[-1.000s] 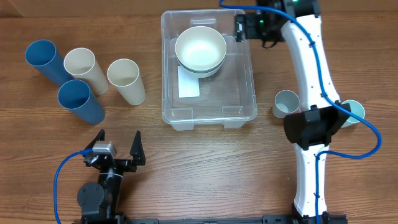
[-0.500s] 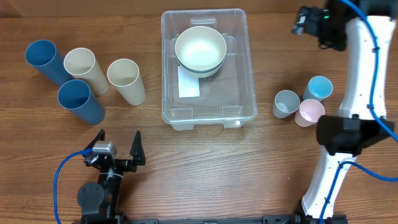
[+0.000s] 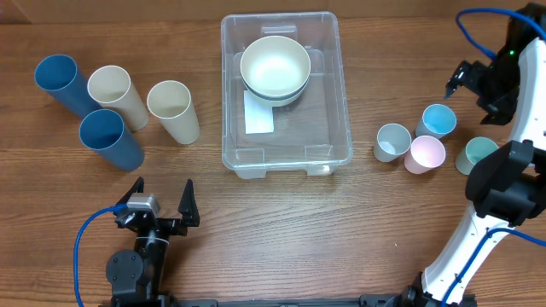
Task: Pack container
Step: 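Move the right gripper to the light blue cup and grasp it, then carry the light blue cup into the bin beside the bowls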
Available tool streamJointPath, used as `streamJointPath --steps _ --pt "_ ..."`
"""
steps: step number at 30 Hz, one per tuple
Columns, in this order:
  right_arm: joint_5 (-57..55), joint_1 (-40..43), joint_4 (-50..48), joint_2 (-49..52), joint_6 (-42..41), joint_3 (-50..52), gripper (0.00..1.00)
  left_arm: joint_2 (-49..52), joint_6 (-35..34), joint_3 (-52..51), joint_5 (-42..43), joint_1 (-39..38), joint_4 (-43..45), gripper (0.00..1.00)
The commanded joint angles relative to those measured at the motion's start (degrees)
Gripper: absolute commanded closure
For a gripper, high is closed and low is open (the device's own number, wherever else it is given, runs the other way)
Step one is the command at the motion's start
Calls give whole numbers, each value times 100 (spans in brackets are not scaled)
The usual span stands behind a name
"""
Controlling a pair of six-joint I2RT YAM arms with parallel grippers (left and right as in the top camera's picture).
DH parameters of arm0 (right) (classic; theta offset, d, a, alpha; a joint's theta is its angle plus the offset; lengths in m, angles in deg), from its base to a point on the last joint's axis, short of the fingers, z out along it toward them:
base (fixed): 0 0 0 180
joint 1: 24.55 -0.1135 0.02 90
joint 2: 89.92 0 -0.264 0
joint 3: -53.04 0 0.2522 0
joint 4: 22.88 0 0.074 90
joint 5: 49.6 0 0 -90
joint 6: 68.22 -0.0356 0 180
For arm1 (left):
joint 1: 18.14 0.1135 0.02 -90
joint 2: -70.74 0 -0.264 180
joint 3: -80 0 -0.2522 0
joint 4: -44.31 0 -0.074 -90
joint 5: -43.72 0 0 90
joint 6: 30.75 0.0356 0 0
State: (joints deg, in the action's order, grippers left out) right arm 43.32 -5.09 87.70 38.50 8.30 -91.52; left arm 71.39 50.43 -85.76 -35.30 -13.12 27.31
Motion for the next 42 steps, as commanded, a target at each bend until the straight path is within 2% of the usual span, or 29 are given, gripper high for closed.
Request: streamJointPath --steps 1,12,16,18,20,24,25,29,36,39,42 --pt "-203 -20 -122 -240 15 199 5 -39 -39 -20 63 59 4 0" --pt "-396 -22 -894 -240 175 1392 12 -39 -39 -20 63 59 4 0" --pt "-391 -22 -1327 -234 195 1705 20 -39 -39 -20 63 59 4 0" --pt "-393 -22 -1515 -234 195 1792 32 -39 -39 -20 63 59 4 0" --pt "-393 -22 -1665 -232 195 1829 54 -39 -39 -20 63 59 4 0" --pt "-391 -22 -1904 -229 195 1829 83 -39 -39 -20 63 59 4 0" --pt "-393 -22 -1958 -229 195 1832 88 -39 -39 -20 63 59 4 0" --pt "-391 -22 -2166 -229 192 1832 96 -39 -39 -20 63 59 4 0" --pt "-280 -22 -2400 -232 190 1696 96 -39 -39 -20 63 59 4 0" --pt "-177 -22 -2184 -251 190 1082 96 -39 -39 -20 63 59 4 0" --pt "151 -37 -1692 -275 195 -52 96 -39 -39 -20 63 59 4 0"
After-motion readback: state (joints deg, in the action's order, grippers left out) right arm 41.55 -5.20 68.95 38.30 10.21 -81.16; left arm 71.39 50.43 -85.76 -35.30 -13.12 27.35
